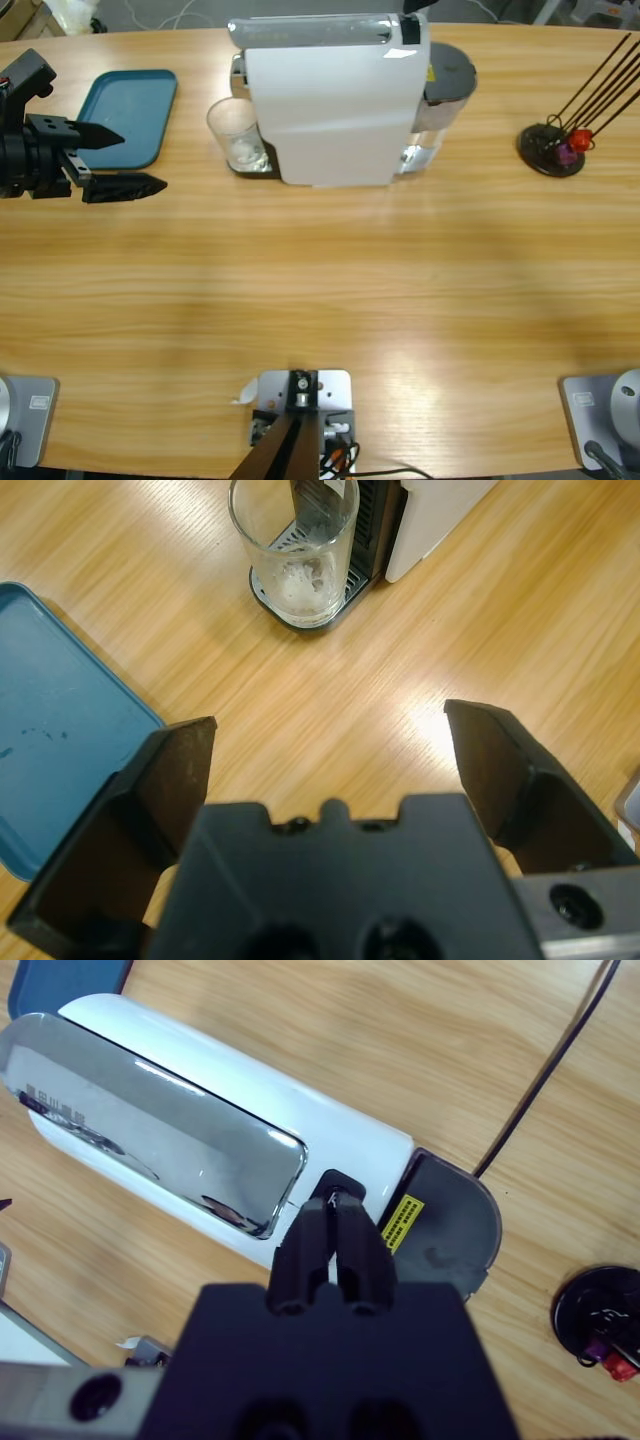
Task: Pour coffee
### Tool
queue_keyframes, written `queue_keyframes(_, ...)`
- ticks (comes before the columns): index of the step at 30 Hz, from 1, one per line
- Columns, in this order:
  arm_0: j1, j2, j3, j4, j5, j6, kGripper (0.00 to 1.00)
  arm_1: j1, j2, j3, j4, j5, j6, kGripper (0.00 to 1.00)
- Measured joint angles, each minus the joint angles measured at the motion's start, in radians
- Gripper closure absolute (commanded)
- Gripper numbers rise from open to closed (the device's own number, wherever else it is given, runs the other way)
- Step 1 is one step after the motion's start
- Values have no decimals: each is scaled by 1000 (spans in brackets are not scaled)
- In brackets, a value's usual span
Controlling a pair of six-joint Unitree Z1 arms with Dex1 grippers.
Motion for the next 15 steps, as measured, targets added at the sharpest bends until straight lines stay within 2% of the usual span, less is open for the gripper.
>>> queue_keyframes(15, 0, 1, 0, -2, 0, 0, 0, -5, 0, 20, 0, 0, 0, 1000)
